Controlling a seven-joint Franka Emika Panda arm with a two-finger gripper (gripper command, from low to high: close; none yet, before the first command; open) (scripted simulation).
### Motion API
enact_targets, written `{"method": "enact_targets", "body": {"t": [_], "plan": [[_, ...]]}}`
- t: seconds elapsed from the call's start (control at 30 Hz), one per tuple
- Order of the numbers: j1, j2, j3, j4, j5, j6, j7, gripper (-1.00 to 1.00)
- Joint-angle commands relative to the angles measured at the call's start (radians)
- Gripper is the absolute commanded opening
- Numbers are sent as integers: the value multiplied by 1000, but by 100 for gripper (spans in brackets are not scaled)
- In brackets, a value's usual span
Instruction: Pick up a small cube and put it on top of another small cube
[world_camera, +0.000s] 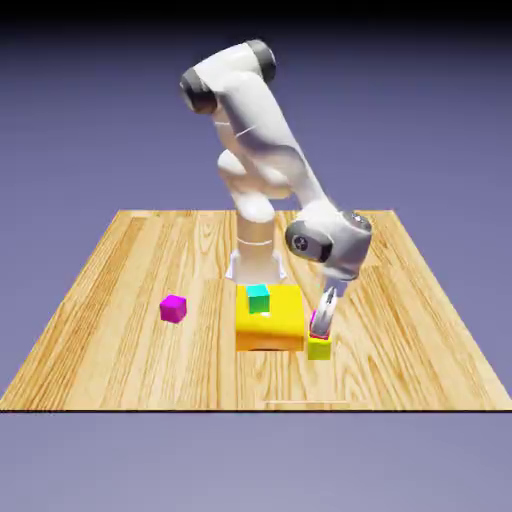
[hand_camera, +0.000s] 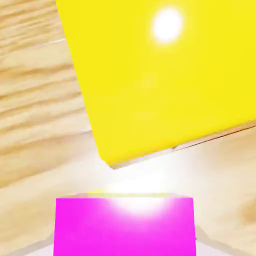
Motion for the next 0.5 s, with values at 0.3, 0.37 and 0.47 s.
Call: {"method": "enact_targets", "body": {"t": [0.3,0.37,0.47], "plan": [[-298,-140,362,-15,248,-40,-167,100],[-358,-168,435,-18,298,-48,-201,100],[-433,-204,525,-22,360,-58,-243,100]]}}
